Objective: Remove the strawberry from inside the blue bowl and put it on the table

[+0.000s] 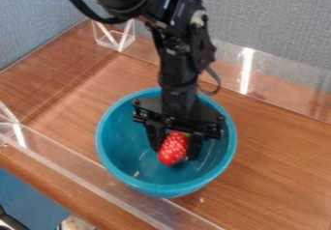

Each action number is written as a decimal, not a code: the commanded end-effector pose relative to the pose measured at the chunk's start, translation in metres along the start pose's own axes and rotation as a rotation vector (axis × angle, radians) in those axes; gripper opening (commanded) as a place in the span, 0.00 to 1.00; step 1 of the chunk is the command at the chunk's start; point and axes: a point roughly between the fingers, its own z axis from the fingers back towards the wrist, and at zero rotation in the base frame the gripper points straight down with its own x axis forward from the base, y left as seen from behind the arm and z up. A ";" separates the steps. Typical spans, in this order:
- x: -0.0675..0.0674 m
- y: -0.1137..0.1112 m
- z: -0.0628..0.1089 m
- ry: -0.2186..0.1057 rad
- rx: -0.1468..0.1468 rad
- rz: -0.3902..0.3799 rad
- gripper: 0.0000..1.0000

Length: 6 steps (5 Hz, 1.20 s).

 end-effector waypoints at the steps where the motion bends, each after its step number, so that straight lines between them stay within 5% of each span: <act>1: -0.002 -0.010 0.015 -0.060 -0.016 0.004 0.00; 2: -0.010 -0.019 0.015 -0.067 -0.011 0.005 0.00; 3: -0.007 -0.003 0.021 -0.074 -0.011 -0.018 0.00; 6: 0.011 0.017 0.048 -0.097 -0.004 0.030 0.00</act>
